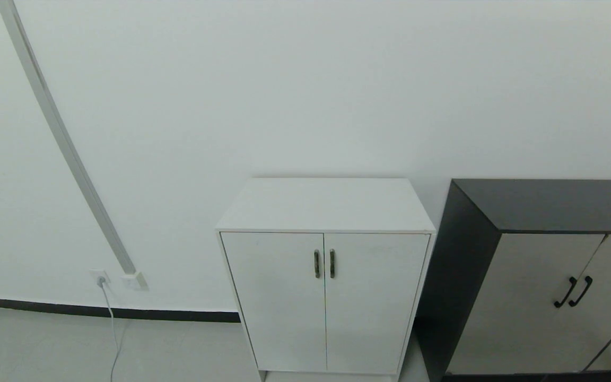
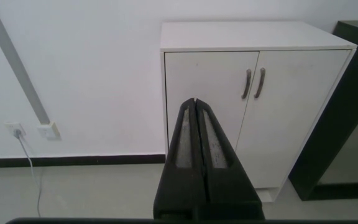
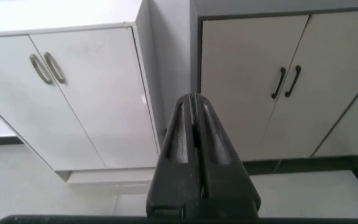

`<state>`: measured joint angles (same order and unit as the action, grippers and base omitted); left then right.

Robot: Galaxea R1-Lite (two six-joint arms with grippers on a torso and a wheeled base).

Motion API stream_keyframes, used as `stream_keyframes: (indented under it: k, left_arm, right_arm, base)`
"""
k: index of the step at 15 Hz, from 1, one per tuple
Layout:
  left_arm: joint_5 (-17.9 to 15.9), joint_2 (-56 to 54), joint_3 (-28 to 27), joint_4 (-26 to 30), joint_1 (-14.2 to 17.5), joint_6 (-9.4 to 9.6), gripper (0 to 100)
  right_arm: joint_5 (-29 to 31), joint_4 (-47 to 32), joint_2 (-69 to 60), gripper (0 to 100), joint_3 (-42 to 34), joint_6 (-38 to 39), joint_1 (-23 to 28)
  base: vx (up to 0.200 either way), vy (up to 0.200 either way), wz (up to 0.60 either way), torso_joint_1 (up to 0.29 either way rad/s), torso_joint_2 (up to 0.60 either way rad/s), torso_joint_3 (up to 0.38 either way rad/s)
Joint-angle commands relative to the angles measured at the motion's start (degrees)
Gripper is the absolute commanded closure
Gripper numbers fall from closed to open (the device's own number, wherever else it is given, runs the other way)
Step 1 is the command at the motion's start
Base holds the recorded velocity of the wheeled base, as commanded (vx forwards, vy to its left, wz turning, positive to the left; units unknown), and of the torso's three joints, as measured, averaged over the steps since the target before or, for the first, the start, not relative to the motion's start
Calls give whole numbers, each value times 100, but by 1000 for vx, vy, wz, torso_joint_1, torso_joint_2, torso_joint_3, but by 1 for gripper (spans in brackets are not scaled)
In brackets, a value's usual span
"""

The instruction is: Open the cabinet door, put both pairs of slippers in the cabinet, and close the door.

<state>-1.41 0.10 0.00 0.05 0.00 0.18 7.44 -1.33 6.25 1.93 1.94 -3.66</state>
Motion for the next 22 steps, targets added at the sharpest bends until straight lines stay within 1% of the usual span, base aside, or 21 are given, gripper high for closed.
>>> stream_keyframes:
  k: [1, 3, 9, 12, 13, 15, 17, 22]
  left_arm:
    - [1, -1, 0, -5, 0, -1, 100]
    - [1, -1, 0, -5, 0, -1, 100]
    - [1, -1, 0, 4, 0, -1, 100]
    - [1, -1, 0, -5, 0, -1, 100]
    - [-8, -1, 0, 4, 0, 8, 100]
    - [-8, -1, 0, 4, 0, -1, 100]
    - [1, -1, 0, -5, 0, -1, 100]
    - [1, -1, 0, -5, 0, -9, 100]
  right_arm:
    - [-67, 19, -89, 100, -34, 8, -3]
    - [-357, 27, -89, 100, -43, 8, -3]
    - [-849, 54, -80, 100, -43, -88, -21]
    - [-972, 80, -89, 100, -43, -273, -21]
    - [-1042, 98, -63, 100, -193, -352, -47]
    - [-1042, 89, -63, 100, -184, -334, -258]
    - [-990, 80, -10, 100, -175, -378, -179]
    - [-990, 89, -124, 100, -184, -370, 401]
  base:
    - [0, 0, 0, 0, 0, 0]
    - [0, 0, 0, 0, 0, 0]
    - [0, 0, 0, 0, 0, 0]
    - [0, 0, 0, 0, 0, 0]
    - [0, 0, 0, 0, 0, 0]
    - [0, 0, 0, 0, 0, 0]
    - [0, 0, 0, 0, 0, 0]
    - [0, 0, 0, 0, 0, 0]
